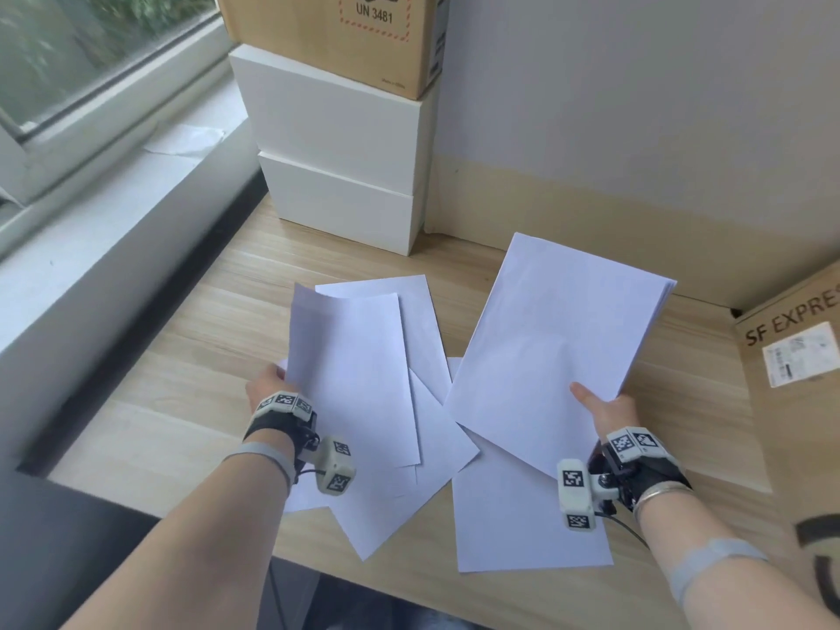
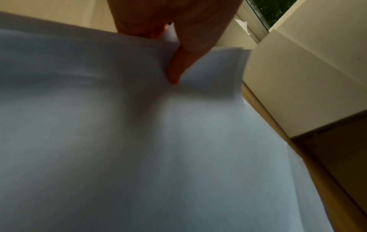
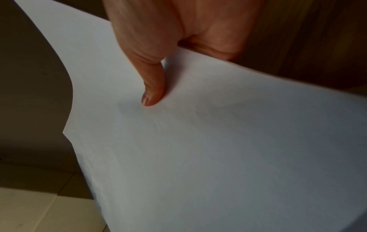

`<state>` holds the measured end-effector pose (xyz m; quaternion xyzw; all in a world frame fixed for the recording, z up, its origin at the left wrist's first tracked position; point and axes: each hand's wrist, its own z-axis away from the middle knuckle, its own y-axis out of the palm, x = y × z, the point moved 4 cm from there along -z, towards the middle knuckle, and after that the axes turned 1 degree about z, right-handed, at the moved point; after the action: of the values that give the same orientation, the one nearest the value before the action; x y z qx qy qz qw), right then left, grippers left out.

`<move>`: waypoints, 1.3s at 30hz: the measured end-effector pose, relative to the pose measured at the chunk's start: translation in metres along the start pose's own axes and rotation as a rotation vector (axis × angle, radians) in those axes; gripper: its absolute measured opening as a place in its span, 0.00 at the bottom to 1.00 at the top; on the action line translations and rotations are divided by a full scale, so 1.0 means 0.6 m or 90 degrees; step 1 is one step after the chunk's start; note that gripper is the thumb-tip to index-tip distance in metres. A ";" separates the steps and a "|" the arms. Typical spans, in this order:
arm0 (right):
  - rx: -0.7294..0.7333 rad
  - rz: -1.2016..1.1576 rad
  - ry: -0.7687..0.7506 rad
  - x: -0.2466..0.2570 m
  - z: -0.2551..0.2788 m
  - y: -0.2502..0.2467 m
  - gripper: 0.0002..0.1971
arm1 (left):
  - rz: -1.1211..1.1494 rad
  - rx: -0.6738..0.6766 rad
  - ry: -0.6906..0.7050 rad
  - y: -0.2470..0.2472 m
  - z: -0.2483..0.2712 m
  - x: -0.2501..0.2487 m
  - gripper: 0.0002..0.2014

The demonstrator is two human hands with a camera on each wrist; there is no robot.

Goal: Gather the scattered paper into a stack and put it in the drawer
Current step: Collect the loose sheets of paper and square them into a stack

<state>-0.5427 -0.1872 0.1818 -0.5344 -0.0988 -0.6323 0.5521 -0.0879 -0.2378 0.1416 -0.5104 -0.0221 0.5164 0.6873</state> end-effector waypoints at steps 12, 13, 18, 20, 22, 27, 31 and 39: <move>-0.044 0.001 0.034 -0.021 -0.006 -0.034 0.20 | 0.145 0.038 0.149 0.009 -0.023 -0.136 0.26; -0.050 0.001 0.043 -0.025 -0.007 -0.038 0.22 | 0.143 0.055 0.153 0.013 -0.026 -0.143 0.28; -0.072 0.017 0.064 -0.037 -0.008 -0.054 0.24 | 0.043 0.154 0.078 0.048 -0.044 -0.147 0.36; -0.075 0.019 0.069 -0.039 -0.006 -0.055 0.24 | -0.012 0.125 0.029 0.058 -0.040 -0.144 0.39; -0.073 0.018 0.069 -0.041 -0.004 -0.054 0.25 | -0.067 0.099 0.006 0.070 -0.031 -0.145 0.40; -0.067 0.026 0.072 -0.040 0.000 -0.052 0.24 | -0.120 0.044 -0.018 0.096 -0.018 -0.141 0.40; -0.063 0.033 0.076 -0.044 0.001 -0.055 0.19 | -0.148 -0.011 -0.026 0.105 -0.020 -0.128 0.31; -0.067 0.037 0.108 -0.066 0.000 -0.061 0.28 | -0.055 0.067 0.042 0.096 -0.041 -0.125 0.08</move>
<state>-0.5792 -0.1505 0.1677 -0.5095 -0.0026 -0.6634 0.5480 -0.1484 -0.3128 0.1255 -0.4890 0.0061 0.4697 0.7350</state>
